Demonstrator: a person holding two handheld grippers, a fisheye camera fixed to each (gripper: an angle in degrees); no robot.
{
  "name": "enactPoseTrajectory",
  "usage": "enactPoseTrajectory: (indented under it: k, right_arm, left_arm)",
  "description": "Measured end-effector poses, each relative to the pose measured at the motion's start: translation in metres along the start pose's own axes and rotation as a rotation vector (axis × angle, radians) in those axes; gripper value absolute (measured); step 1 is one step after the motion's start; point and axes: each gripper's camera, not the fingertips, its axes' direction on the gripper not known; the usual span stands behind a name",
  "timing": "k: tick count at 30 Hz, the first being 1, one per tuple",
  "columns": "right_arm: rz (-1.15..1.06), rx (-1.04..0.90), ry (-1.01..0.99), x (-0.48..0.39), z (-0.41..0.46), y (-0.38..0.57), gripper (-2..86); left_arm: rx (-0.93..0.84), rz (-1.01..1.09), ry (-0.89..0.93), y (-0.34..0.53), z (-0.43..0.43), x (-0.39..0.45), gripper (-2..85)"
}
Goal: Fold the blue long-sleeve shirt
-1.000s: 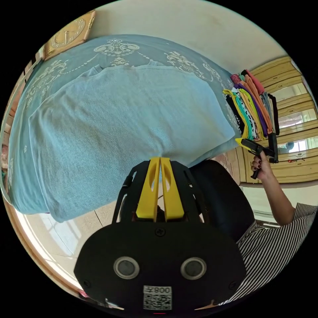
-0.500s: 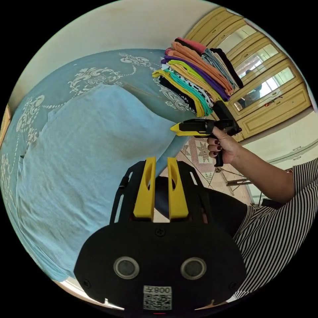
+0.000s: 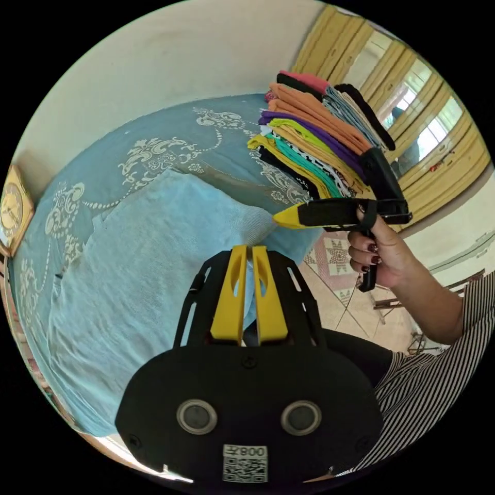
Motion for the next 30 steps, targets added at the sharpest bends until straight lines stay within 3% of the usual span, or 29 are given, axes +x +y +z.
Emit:
enactPoseTrajectory:
  k: [4,13,30]
  right_arm:
    - [0.097,0.061,-0.034,0.038,-0.006,-0.027,6.3]
    - [0.242,0.045,-0.119,0.075,0.024,-0.116,10.8]
    - [0.248,-0.105,0.039,0.015,0.058,-0.256,8.4]
  left_arm:
    - [0.067,-0.133,0.069,0.018,-0.011,-0.027,2.3]
    - [0.084,-0.142,0.123,0.036,-0.012,-0.035,2.3]
    - [0.042,-0.067,0.218,0.069,-0.009,-0.045,2.1]
